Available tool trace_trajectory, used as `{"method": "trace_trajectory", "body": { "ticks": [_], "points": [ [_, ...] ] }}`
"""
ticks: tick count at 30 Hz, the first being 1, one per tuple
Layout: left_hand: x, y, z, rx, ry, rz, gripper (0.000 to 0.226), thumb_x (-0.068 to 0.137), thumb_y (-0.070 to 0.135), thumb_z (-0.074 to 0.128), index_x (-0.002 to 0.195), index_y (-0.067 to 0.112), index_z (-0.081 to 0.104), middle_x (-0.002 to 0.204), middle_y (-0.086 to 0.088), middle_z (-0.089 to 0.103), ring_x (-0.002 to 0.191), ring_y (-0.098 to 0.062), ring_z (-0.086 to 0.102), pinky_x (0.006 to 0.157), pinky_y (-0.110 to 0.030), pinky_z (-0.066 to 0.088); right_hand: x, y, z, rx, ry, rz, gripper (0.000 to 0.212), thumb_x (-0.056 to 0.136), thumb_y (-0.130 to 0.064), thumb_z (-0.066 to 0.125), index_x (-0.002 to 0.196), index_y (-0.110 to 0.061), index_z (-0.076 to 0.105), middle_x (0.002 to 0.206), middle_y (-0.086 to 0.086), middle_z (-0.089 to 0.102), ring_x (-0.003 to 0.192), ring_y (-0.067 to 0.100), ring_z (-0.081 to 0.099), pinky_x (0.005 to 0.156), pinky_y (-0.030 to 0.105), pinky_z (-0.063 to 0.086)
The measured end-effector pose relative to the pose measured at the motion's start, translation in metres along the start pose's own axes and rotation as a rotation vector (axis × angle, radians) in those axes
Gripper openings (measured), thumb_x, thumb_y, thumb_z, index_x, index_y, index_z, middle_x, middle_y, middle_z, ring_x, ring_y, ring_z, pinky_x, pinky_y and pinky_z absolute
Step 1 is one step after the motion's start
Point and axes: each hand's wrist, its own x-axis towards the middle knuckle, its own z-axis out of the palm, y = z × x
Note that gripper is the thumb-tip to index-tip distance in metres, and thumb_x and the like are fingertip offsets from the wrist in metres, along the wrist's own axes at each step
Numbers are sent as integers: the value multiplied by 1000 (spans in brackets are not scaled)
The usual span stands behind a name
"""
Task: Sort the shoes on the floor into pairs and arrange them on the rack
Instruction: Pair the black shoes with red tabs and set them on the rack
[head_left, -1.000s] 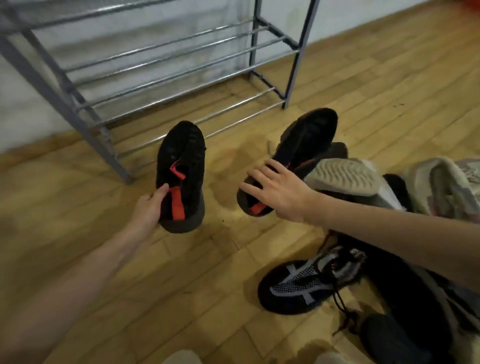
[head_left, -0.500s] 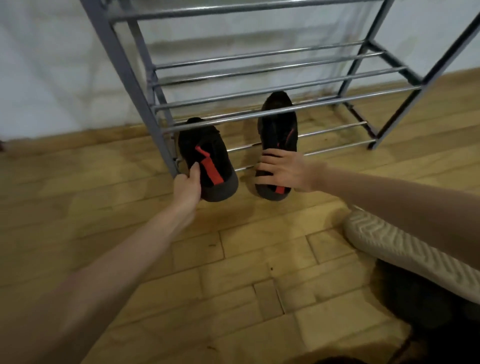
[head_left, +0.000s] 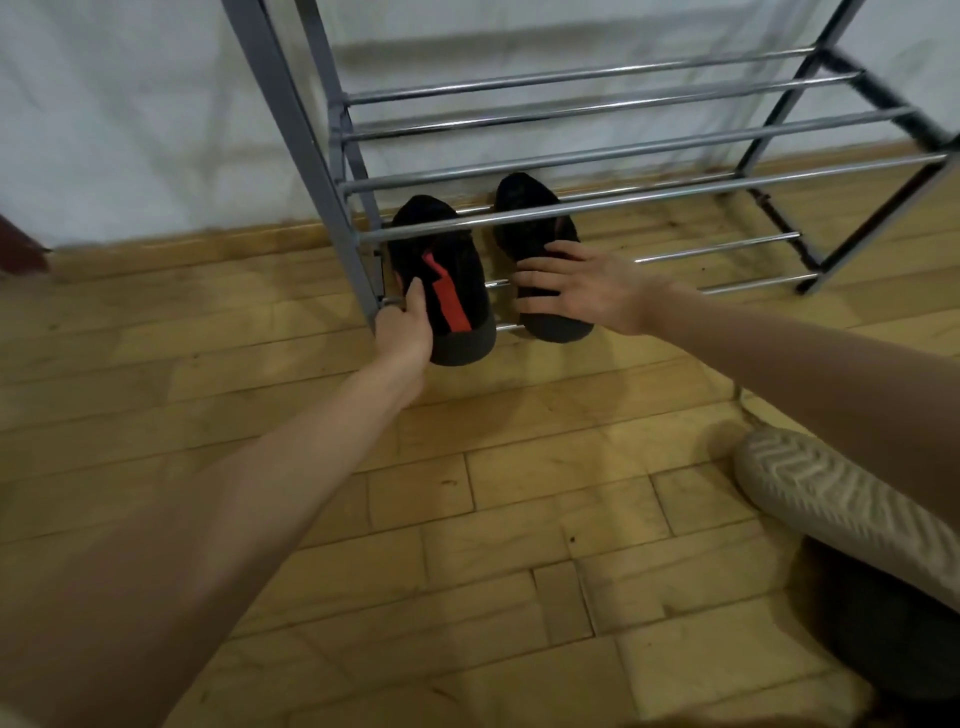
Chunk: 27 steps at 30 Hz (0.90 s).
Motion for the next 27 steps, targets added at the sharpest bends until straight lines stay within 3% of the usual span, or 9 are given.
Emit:
{"method": "trace_trajectory", "body": {
  "ticks": [3,5,8,12,16,19,22,24,27],
  "points": [
    [-6,4,2,-101,2,-78,62,98,44,41,144,4,32,139,-9,46,126,-27,46,92,-31,41,-5,-11,-3,1,-45,95,90,83,-4,67,154,-21,13,161,13,14,149,27,13,121,43,12],
    [-12,6,-1,-159,-23,-107,56,99,38,43,143,5,33,138,-11,48,124,-28,49,100,-36,44,-11,-23,-5,32,-63,183,93,86,-6,64,155,-20,3,162,14,7,150,27,7,122,43,7],
    [-22,8,-10,-218,-20,-123,45,99,22,43,141,7,36,133,-12,53,117,-27,54,100,-42,47,-28,-49,-9,121,-10,265,93,84,-5,63,155,-18,4,161,17,9,150,29,9,121,44,4],
    [-40,4,-21,-141,29,-79,41,96,12,43,135,4,43,129,-11,55,106,-24,56,91,-32,50,-63,-82,-16,241,33,282,92,81,-1,59,155,-19,7,161,18,9,150,29,9,121,43,4],
    [-85,-14,-15,55,32,-28,41,96,15,42,135,2,42,128,-11,52,98,-23,50,71,-22,39,-113,-102,-26,365,-4,375,89,81,-4,54,155,-19,7,162,16,5,150,27,4,119,38,-3],
    [-122,-38,-2,222,-108,-7,38,95,15,40,126,-6,50,124,-24,56,109,-38,55,74,-31,39,-162,-107,-31,501,-91,534,87,89,-11,53,154,-22,-3,163,11,-4,150,23,-4,116,33,-8],
    [-153,-54,19,477,-347,157,18,91,14,45,102,5,57,94,-16,63,91,-31,58,74,-33,42,-215,-114,-33,677,-123,725,80,95,-28,54,154,-23,0,163,9,1,150,24,2,119,35,3],
    [-169,-59,34,584,-518,264,17,91,14,49,108,14,50,86,-4,59,86,-24,56,77,-34,46,-246,-125,-33,748,-154,888,78,95,-29,52,154,-24,0,162,9,4,150,24,4,120,38,7],
    [-185,-62,53,747,-744,411,21,94,18,49,113,12,53,96,-1,57,93,-21,56,83,-33,47,-287,-148,-25,735,-262,1020,85,91,-24,55,154,-23,-3,162,12,4,150,27,1,121,41,7]
  ]
}}
